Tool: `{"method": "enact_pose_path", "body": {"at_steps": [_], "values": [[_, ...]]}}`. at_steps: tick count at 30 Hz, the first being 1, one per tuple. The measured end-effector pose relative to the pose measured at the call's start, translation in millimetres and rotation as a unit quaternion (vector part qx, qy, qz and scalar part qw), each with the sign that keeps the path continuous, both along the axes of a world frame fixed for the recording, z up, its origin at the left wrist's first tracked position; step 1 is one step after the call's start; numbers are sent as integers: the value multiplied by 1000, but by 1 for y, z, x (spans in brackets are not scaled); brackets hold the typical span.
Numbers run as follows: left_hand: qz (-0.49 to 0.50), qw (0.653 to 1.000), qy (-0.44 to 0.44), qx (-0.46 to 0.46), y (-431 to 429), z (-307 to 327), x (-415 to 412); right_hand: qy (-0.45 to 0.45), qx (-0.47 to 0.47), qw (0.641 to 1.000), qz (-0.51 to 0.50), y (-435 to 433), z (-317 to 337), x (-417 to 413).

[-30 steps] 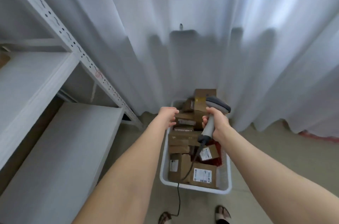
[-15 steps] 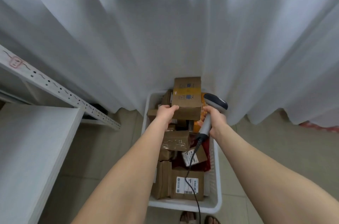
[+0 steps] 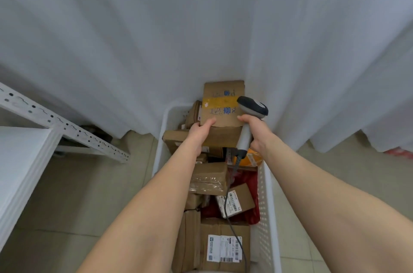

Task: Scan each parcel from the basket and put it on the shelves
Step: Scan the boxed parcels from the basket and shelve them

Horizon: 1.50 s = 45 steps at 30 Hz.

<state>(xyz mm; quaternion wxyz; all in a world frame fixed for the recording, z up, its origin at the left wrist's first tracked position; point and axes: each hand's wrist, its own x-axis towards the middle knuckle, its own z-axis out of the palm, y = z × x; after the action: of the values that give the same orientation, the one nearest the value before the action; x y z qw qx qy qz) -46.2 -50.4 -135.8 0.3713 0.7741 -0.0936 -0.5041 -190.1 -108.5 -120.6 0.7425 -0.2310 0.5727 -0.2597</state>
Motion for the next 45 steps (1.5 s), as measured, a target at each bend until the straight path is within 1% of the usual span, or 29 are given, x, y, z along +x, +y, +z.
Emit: {"method": "enact_pose_path", "body": {"at_steps": [5, 7, 10, 14, 17, 20, 23, 25, 27, 29, 31, 32, 36, 39, 41, 45], "values": [[93, 994, 3, -49, 24, 35, -6, 23, 9, 999, -22, 20, 27, -6], [126, 990, 9, -57, 35, 60, -7, 27, 20, 999, -41, 32, 50, -8], [148, 987, 19, -62, 53, 109, -3, 30, 26, 997, -62, 52, 92, -10], [143, 985, 44, -82, 79, 183, 3, 26, 24, 997, -67, 82, 160, -13], [140, 984, 9, -108, 96, 246, 9, 6, 22, 997, -69, 103, 218, -9], [96, 989, -12, -114, 115, 308, 17, -7, 6, 998, -69, 123, 268, -6], [58, 991, 2, -122, 140, 362, 24, -11, -18, 998, -57, 141, 310, -8], [41, 990, -6, -134, 158, 390, 24, -24, -36, 998, -34, 153, 337, -10], [27, 987, -48, -149, 176, 414, 15, -35, -55, 998, -3, 167, 363, -15], [-8, 980, -155, -126, 195, 434, 3, -40, -77, 996, 13, 181, 388, -23], [-43, 955, -277, -97, 215, 454, -13, -59, -89, 994, 22, 195, 414, -33], [-56, 942, -317, -95, 225, 464, -23, -75, -94, 992, 26, 203, 426, -39], [-94, 892, -429, -106, 262, 493, -63, -143, -124, 981, 48, 237, 464, -61], [-110, 870, -469, -105, 285, 507, -91, -168, -133, 976, 46, 264, 479, -77], [-119, 865, -478, -99, 300, 516, -102, -176, -139, 974, 43, 279, 482, -86], [-100, 888, -428, -138, 325, 539, -117, -178, -127, 975, 48, 302, 488, -99]]}}
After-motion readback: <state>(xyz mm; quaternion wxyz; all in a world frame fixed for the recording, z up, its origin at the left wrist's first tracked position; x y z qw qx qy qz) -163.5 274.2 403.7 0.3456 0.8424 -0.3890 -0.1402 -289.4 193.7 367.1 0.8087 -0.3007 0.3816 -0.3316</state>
